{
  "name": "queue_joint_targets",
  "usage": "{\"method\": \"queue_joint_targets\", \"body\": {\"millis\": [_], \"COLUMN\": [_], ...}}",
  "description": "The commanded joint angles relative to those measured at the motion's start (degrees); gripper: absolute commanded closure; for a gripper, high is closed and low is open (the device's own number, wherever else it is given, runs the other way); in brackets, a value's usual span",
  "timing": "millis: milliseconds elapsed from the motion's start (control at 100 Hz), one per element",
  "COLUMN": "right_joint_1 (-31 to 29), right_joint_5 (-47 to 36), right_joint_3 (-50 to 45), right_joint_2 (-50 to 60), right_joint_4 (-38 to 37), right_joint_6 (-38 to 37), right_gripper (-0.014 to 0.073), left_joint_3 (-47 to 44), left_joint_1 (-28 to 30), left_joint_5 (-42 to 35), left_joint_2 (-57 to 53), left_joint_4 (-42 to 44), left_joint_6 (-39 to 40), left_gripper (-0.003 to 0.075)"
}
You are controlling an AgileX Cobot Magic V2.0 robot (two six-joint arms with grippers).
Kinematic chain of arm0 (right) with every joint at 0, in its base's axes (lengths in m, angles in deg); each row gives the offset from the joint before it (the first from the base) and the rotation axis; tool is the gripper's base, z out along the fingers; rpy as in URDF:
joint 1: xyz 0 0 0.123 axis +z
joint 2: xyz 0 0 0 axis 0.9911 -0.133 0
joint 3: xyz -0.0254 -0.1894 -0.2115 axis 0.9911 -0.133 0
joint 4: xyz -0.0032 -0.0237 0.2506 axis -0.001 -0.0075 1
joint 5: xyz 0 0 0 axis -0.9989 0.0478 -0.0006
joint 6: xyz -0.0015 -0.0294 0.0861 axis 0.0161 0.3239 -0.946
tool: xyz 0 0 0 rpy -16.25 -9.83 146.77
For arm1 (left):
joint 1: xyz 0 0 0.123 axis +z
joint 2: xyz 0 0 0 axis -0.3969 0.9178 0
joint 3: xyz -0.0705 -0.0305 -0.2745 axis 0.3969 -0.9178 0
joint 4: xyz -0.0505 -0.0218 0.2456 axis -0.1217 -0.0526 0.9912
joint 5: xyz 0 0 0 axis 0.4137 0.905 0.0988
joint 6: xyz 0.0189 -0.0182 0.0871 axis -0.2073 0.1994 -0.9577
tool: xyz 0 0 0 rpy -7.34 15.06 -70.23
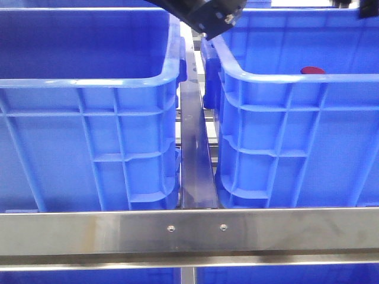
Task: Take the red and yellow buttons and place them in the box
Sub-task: 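Grasp the yellow button with the right gripper, then open the left gripper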
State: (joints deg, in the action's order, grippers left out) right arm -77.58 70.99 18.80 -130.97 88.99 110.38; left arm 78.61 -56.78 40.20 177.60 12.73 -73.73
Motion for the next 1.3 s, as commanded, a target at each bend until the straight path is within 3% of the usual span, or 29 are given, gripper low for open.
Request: {"method": "queue_joint_targets", "body": {"millis": [0, 260, 500, 750, 840, 1010, 1060, 1290], "right_joint_1": [1.2, 3.6, 3.5, 3.5, 3.5, 3.5, 3.5, 0.9], "right_joint_5": [1.3, 0.1, -0.4, -0.4, -0.4, -0.4, -0.5, -3.3], "right_joint_3": [3.1, 5.8, 5.8, 5.8, 5.8, 5.8, 5.8, 5.8], "right_joint_2": [-0.8, -4.2, -4.2, -4.2, -4.2, -4.2, -4.2, -4.2], "right_joint_4": [4.5, 5.2, 5.2, 5.2, 5.2, 5.2, 5.2, 5.2], "right_joint_6": [0.3, 0.3, 0.4, 0.5, 1.0, 1.1, 1.1, 2.4], "right_gripper": [0.0055, 0.0064, 0.0391, 0.0426, 0.0426, 0.0426, 0.0426, 0.0426], "left_joint_3": [1.8, 1.8, 1.8, 1.8, 1.8, 1.8, 1.8, 1.8], "left_joint_1": [-0.4, -0.4, -0.4, -0.4, -0.4, -0.4, -0.4, -0.4], "left_joint_5": [-2.0, -2.1, -2.2, -2.6, -2.6, -2.2, -2.1, -1.0], "left_joint_2": [-2.6, -2.6, -2.6, -2.6, -2.6, -2.6, -2.6, -2.6], "left_joint_4": [-3.1, -3.1, -3.1, -3.0, -2.3, -2.0, -2.0, -1.9], "left_joint_6": [0.0, 0.0, 0.0, 0.0, 0.0, 0.0, 0.0, 0.0], "left_gripper": [0.0659, 0.0659, 0.0659, 0.0641, 0.0552, 0.0231, 0.017, 0.0153]}}
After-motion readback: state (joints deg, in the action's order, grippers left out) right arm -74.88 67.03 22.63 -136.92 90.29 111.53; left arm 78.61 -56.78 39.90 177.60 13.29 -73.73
